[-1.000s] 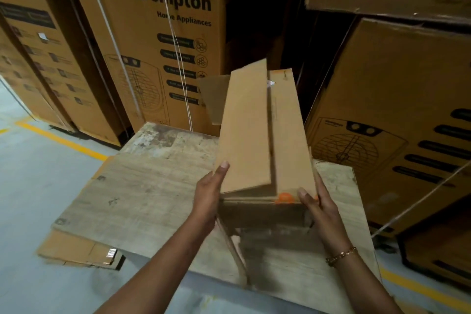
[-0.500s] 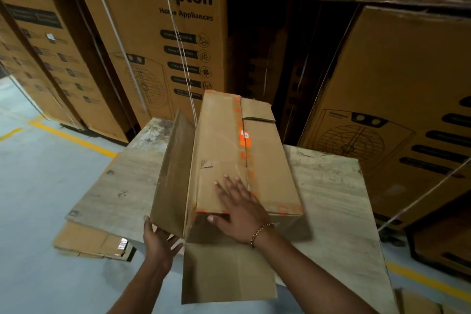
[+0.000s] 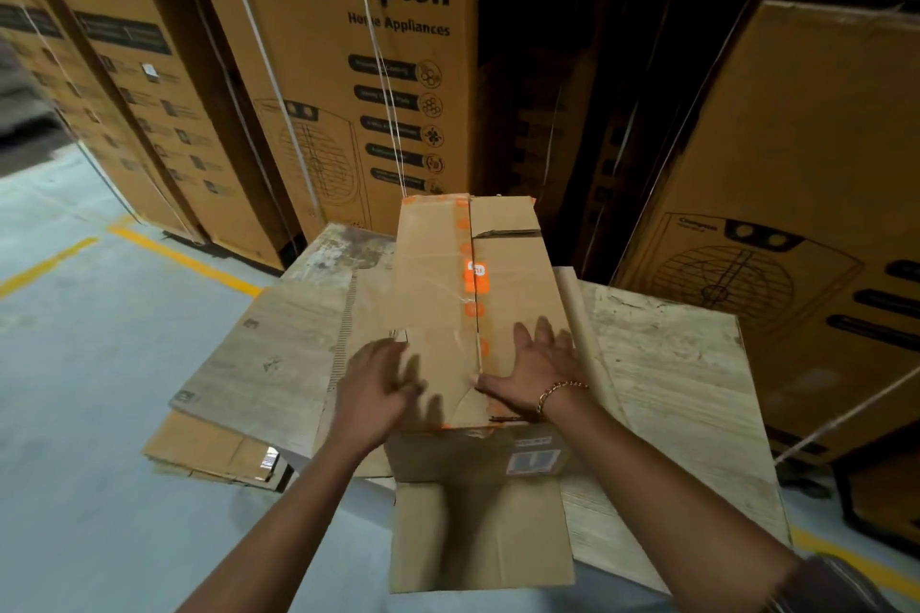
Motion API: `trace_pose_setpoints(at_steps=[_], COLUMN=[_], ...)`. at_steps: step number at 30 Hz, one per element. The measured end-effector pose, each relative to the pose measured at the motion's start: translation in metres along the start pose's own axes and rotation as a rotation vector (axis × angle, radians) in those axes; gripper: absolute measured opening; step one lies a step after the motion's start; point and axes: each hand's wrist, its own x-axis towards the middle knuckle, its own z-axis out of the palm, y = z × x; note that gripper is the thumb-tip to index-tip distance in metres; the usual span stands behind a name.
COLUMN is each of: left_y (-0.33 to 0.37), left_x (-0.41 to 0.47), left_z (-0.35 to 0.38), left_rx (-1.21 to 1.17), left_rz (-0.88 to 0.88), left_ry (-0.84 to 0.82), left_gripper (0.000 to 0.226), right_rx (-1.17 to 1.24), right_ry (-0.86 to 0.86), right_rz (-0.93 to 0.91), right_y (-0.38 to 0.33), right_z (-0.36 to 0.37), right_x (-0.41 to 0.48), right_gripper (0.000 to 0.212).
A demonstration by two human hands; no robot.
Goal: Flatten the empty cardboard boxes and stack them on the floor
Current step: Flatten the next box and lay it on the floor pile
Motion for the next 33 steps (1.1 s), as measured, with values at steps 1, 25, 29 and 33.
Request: trace_pose_setpoints(at_steps=[1,25,29,33], left_y=[0.014,0.098,0.082,0.061], left_x=[0.008,0.044,0.023,-0.005], left_z=[0.001,0.024,0.019,0.020], left_rx=[0.116,1.026,0.900,0.737], left_rz=[0.086,0.390,0.493,0.582], left_ry=[-0.132,-0.197,0.015,0.256], left_gripper=[0.083,0.103,0.091,0.090], right_rx=[-0.004,0.531,0.715,0.703], right_ry=[-0.041,-0.047,-0.047,0.001], right_rz=[0.030,-0.102,-0.063,-0.026], right_y=[-0.001,0.032,0.045,0.063], right_z=[0.001,-0.073,-0.085,-0.097], right_x=[0.003,0.005,-0.004,-0.006], right_gripper=[0.123,0.045,0.022,0.020])
